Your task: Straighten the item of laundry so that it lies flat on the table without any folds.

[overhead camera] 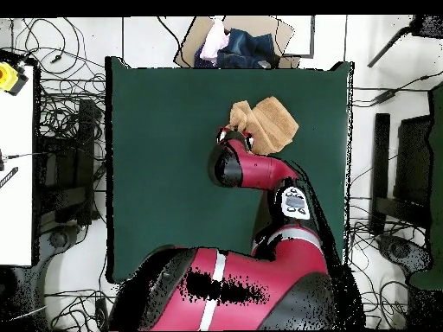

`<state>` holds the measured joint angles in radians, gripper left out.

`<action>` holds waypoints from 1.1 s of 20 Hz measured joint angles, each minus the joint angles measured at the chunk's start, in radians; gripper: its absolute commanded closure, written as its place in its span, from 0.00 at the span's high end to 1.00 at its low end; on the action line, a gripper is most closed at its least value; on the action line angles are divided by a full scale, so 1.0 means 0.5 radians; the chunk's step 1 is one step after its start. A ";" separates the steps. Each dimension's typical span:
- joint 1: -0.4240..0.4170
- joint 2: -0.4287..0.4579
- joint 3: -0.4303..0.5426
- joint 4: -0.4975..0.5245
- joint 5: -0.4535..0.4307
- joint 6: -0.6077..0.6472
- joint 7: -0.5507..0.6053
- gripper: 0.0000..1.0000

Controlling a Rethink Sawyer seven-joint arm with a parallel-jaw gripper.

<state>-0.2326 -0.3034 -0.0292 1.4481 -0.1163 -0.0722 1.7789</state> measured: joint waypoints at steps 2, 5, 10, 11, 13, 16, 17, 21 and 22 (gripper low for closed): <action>0.000 0.001 -0.001 0.000 0.000 -0.003 0.000 1.00; -0.001 0.000 -0.001 0.000 0.000 -0.004 0.000 1.00; -0.013 0.003 0.000 0.006 0.000 -0.029 0.000 1.00; -0.013 0.003 0.000 0.006 0.000 -0.032 0.000 1.00; -0.013 0.003 0.000 0.008 0.000 -0.035 0.000 1.00; -0.013 0.003 0.000 0.009 0.000 -0.037 0.000 1.00; -0.013 0.003 0.000 0.009 0.000 -0.037 0.000 1.00; -0.013 0.003 0.000 0.009 0.000 -0.037 0.000 1.00; -0.014 0.002 0.001 0.010 0.000 -0.037 0.000 1.00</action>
<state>-0.2398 -0.3026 -0.0287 1.4533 -0.1163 -0.0905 1.7789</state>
